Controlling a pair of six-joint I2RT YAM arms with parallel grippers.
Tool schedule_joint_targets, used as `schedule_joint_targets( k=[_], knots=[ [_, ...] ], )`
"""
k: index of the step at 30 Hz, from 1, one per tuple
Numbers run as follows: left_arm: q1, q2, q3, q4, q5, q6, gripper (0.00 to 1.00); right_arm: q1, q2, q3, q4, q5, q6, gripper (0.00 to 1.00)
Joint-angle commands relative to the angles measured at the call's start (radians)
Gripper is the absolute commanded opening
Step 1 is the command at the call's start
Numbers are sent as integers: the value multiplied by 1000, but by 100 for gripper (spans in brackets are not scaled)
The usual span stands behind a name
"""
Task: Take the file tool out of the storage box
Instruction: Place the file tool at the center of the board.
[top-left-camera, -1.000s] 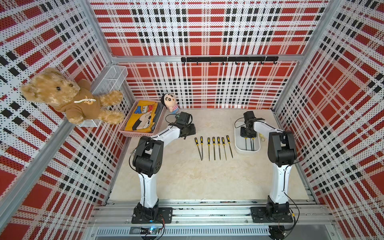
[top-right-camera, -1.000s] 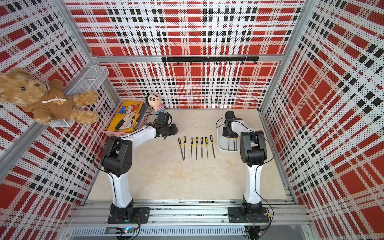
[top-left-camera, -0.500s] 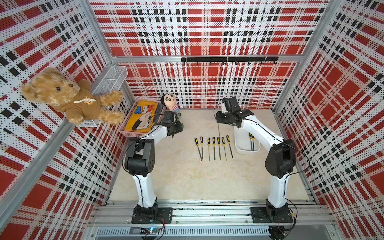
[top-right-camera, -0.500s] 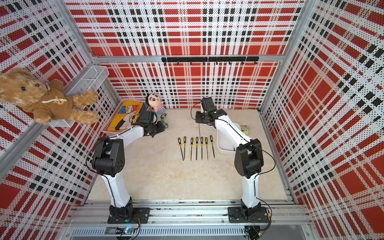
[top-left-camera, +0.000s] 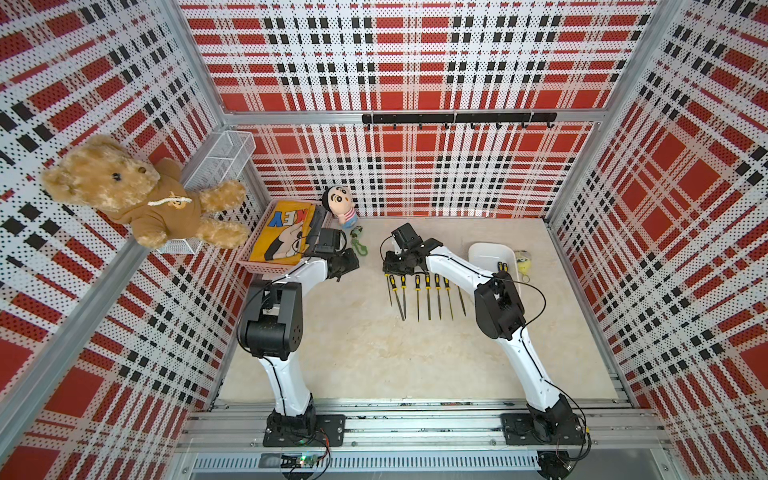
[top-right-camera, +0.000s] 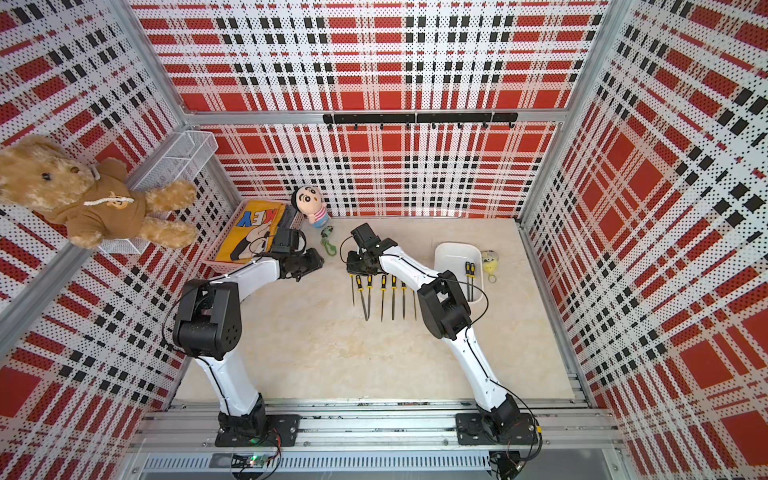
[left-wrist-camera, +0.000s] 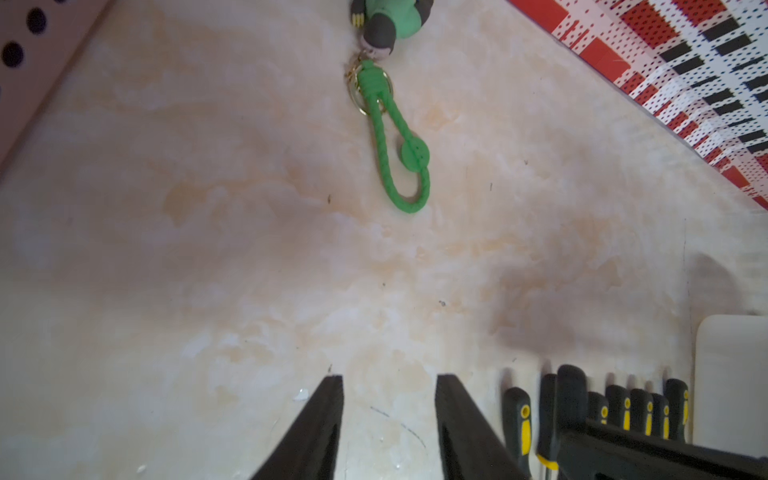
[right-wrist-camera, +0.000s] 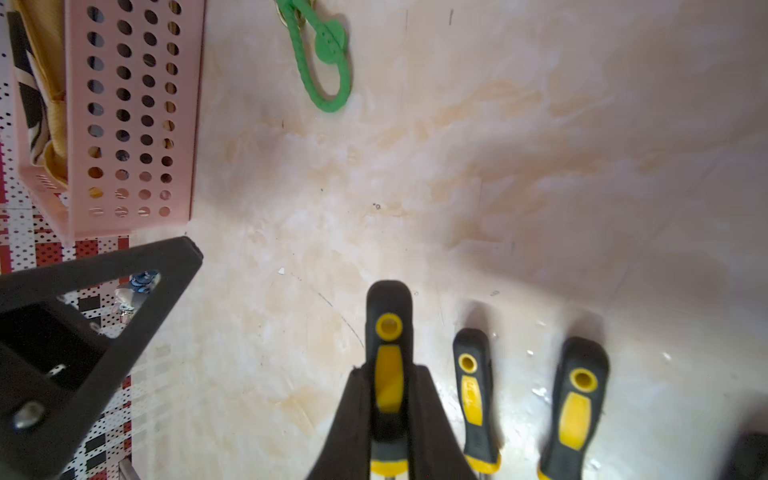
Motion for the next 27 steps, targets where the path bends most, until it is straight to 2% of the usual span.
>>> schedule_joint_targets(
  k=[1,6,18,23,27],
  knots=[
    [6,-37,-25,28,5,21,45,30,15,51,-11,-21,38,1],
    [10,-47,-51,28,8,27,45,43,36,50,-23,-23,59,5],
    [35,-82,-74,2,22,46,45,59,79,60,-48,24,88,6],
    [40,-72,-68,2,28,46,45,61,86,78,-64,44,77,11],
    [40,-67,-61,2,27,40,46,62,90,85,-69,48,65,21]
  ],
)
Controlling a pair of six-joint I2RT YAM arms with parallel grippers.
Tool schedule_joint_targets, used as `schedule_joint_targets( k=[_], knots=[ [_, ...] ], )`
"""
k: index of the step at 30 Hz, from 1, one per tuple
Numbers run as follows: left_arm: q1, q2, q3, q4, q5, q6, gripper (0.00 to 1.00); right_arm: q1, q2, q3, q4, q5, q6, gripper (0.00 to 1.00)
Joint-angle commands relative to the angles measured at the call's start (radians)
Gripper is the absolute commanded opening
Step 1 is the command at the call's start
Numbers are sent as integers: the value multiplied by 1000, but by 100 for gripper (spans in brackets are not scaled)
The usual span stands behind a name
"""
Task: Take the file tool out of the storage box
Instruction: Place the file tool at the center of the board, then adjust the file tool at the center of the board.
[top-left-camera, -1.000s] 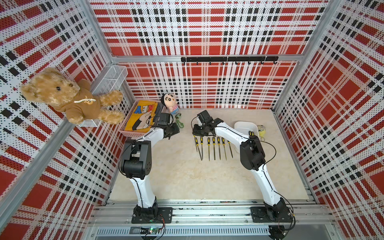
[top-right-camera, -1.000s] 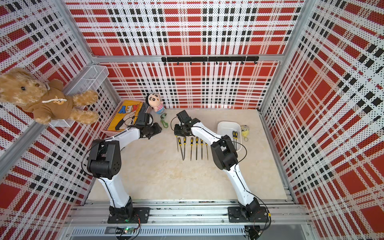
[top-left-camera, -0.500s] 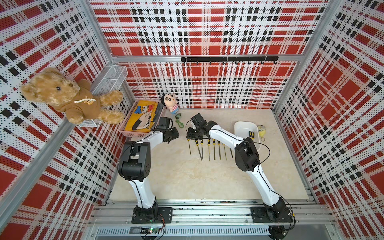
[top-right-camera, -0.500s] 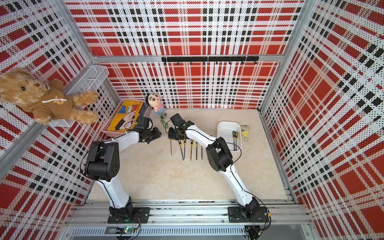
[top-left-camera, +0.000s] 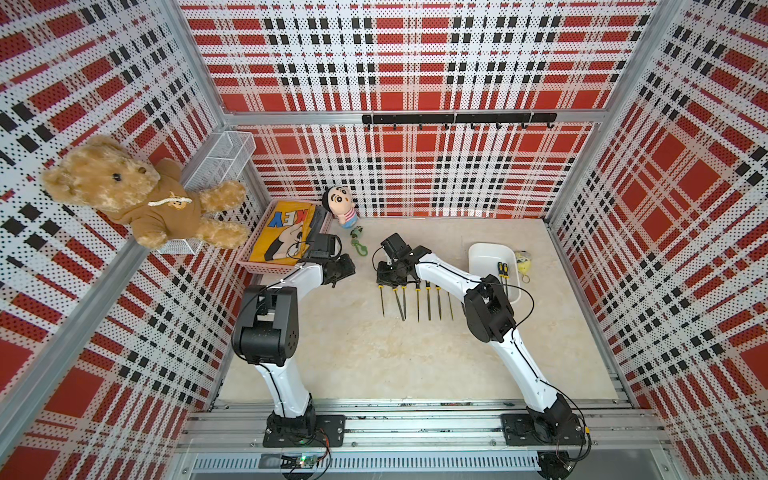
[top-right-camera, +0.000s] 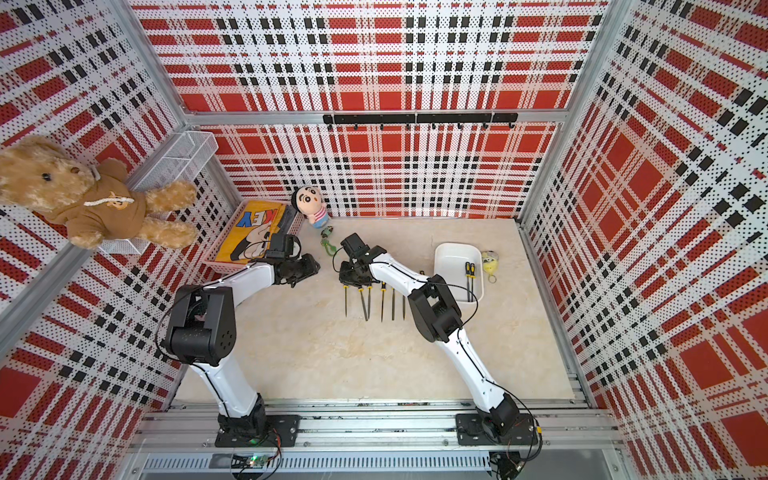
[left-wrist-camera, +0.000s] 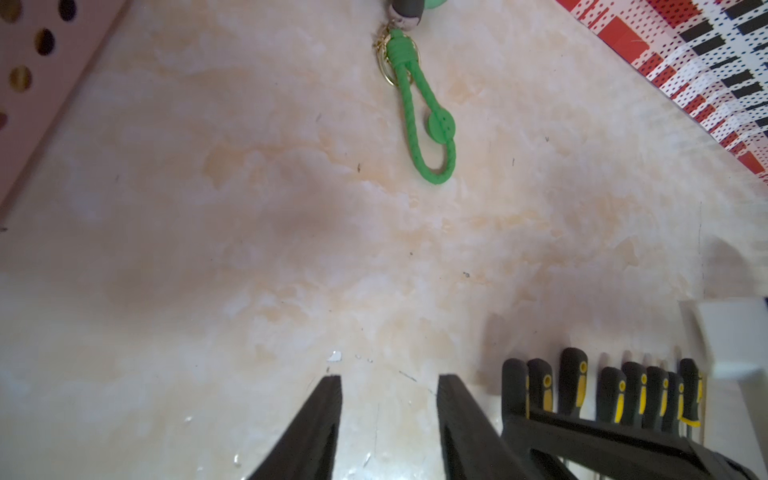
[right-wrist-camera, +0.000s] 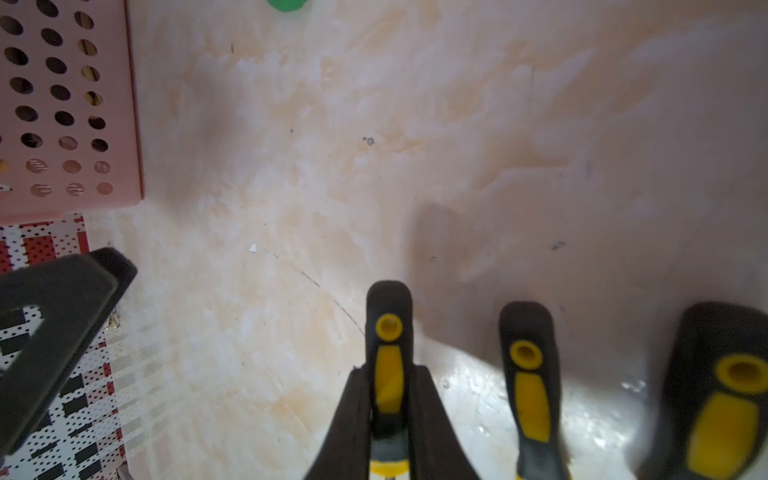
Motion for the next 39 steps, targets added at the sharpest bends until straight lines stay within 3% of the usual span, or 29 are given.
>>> schedule_joint_targets(
  k=[1,11,16,24,29,39],
  knots=[
    [6,-17,7,0,9,12,46,8,24,38,-18,17,-11,22],
    [6,-10,14,0,11,9,46,7,8,75,-24,43,-51,33],
    [-1,4,35,-3,15,9,46,-20,-101,58,-1,120,-99,35],
    [-93,81,96,-47,-8,-14,43,-210,-385,-177,25,236,-151,37],
    [-123,130,100,-57,-10,-46,39,-350,-541,-369,39,236,-179,38],
    [-164,204,143,-81,-48,-71,42,-444,-638,-547,69,217,-206,38]
  ],
)
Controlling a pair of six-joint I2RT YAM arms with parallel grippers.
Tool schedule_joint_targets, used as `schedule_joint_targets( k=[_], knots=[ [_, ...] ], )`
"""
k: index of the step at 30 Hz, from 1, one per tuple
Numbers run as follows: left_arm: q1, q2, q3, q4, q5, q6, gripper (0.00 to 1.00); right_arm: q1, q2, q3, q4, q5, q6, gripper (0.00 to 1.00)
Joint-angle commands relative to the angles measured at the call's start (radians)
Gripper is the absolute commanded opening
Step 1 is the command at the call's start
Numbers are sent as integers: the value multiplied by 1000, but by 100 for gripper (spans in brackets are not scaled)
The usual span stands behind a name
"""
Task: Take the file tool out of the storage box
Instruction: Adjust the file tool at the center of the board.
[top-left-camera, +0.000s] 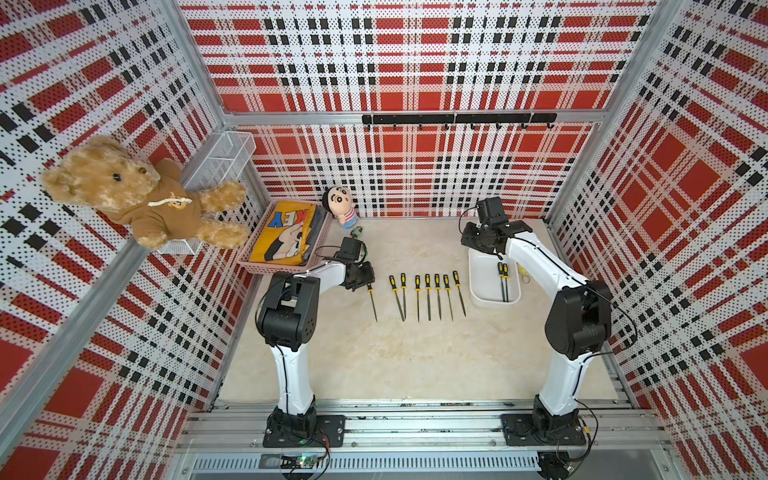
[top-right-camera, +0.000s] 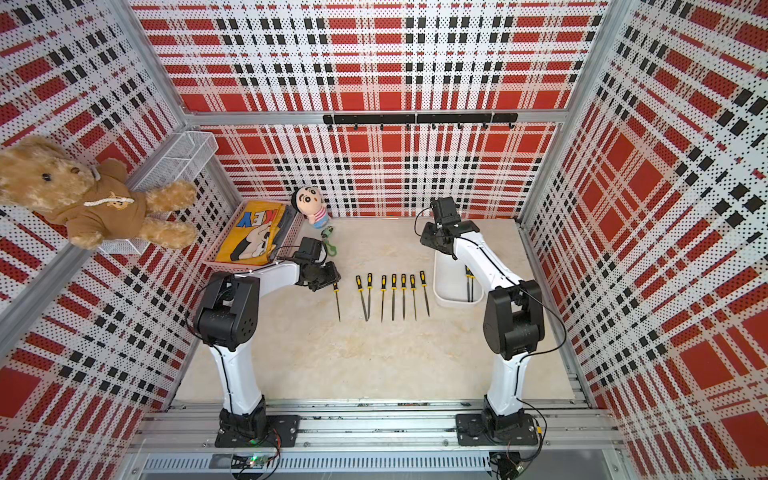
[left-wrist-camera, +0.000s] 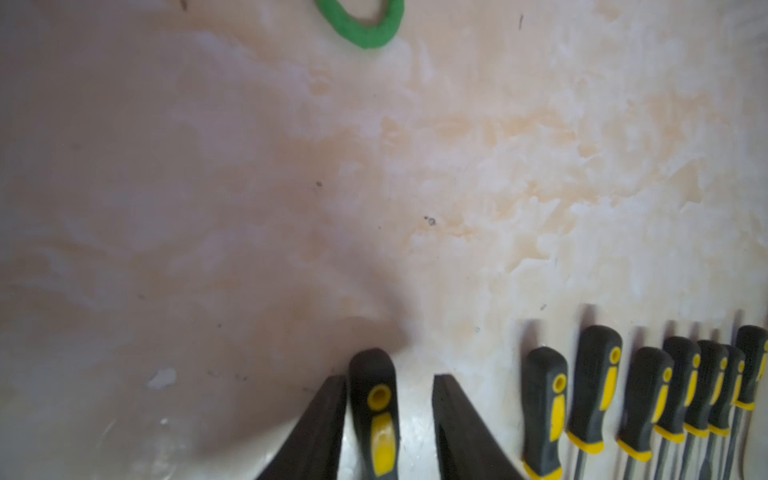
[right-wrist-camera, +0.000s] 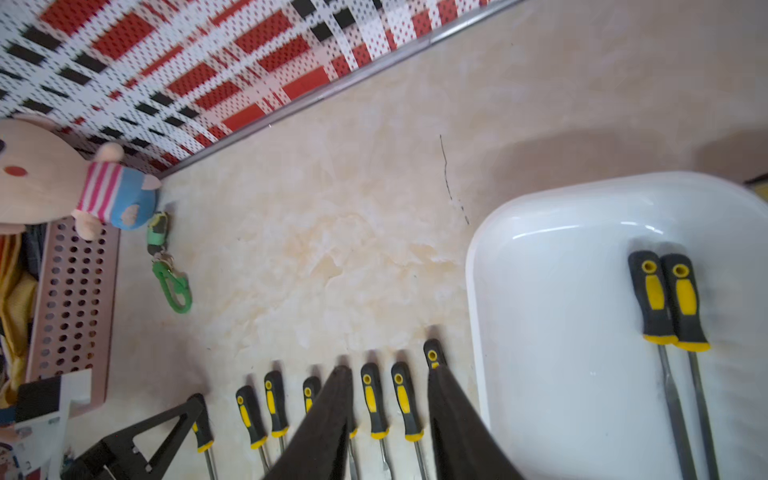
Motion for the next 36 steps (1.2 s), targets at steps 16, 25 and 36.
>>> schedule_joint_targets(
  k=[16,25,36],
  knots=[
    [-93,83,107,-121,-90,-4,30,-81,-37,-97,52,-94,-25,39],
    [-110,100,129,-149,-99,-26,15,-105,-43,-104,61,-113,-38,40],
    [-157,142,210,-149,-86,-65,16,-146,-64,-104,22,-67,-82,40]
  ],
)
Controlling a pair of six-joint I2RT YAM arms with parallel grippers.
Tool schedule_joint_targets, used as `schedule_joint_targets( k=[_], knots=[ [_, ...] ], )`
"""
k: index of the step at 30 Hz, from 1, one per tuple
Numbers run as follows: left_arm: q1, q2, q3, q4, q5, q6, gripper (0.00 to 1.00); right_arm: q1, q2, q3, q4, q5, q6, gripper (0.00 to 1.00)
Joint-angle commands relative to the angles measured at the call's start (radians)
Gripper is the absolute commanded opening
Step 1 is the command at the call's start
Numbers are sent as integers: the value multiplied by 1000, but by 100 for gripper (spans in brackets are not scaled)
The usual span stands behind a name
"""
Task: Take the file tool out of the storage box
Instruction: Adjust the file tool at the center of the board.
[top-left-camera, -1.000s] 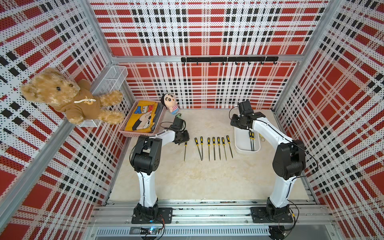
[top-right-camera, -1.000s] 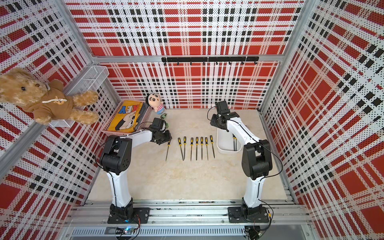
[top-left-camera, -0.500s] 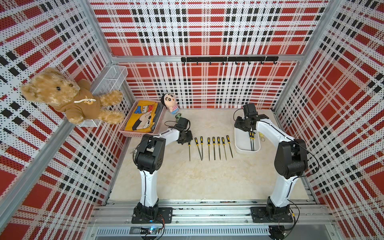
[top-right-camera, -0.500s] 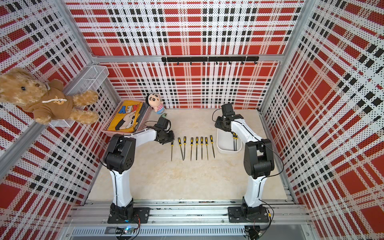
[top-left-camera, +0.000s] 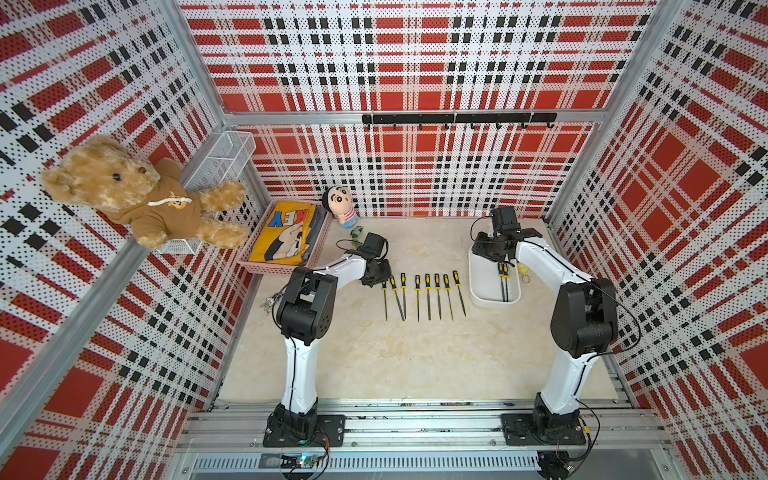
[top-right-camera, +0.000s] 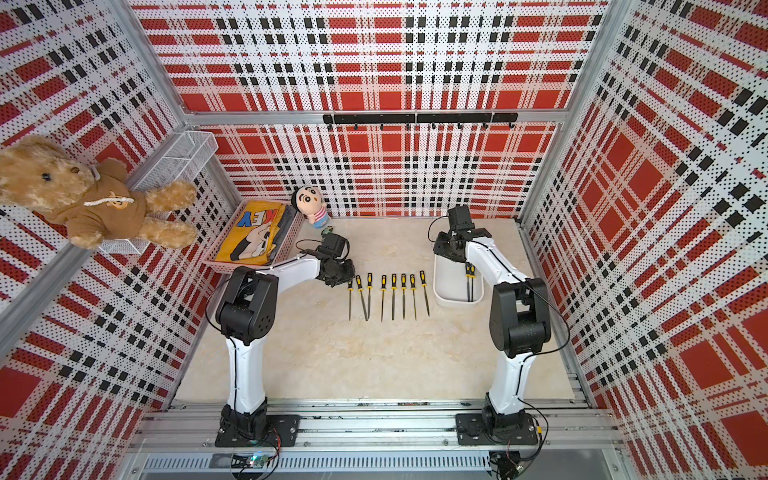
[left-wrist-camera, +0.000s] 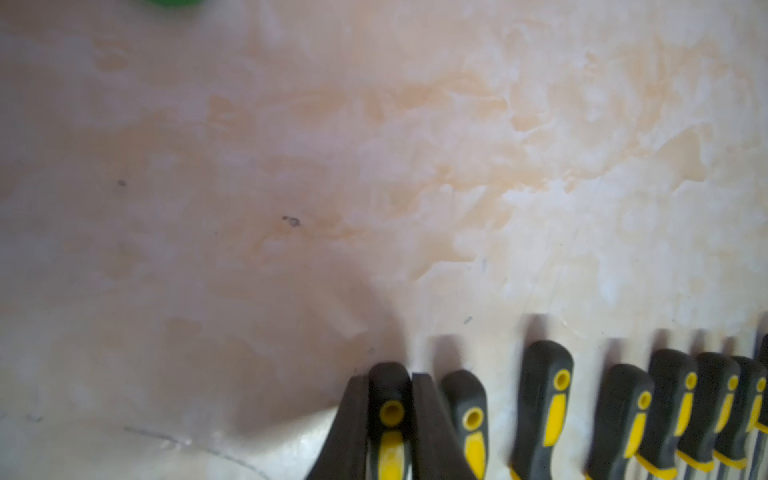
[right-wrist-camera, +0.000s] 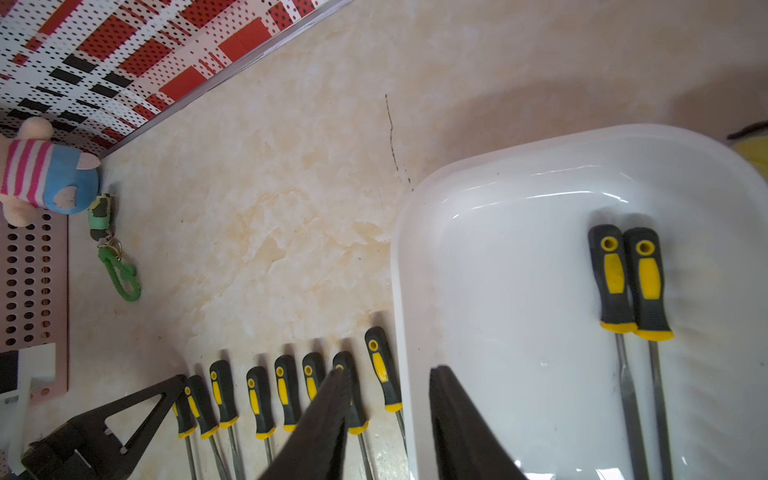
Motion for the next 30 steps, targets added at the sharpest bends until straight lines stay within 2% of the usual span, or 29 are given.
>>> schedule_joint_targets(
  k=[1,8,14,18,24,30],
  knots=[
    [-20,34,25,-25,13,-16,16,-34,-59,1,-27,43,-20,40],
    [-25,40,32,-26,10,-14,20,-109,-13,-13,-101,95,-127,39],
    [-26,34,35,-26,4,-10,26,-119,90,43,-148,118,-221,38],
    [-25,33,43,-27,1,-7,29,-119,153,82,-155,134,-248,38],
    [-17,24,55,-38,-10,6,39,-119,225,140,-176,186,-271,38],
    [3,3,59,-37,-10,20,43,-119,266,146,-176,212,-273,38]
  ],
)
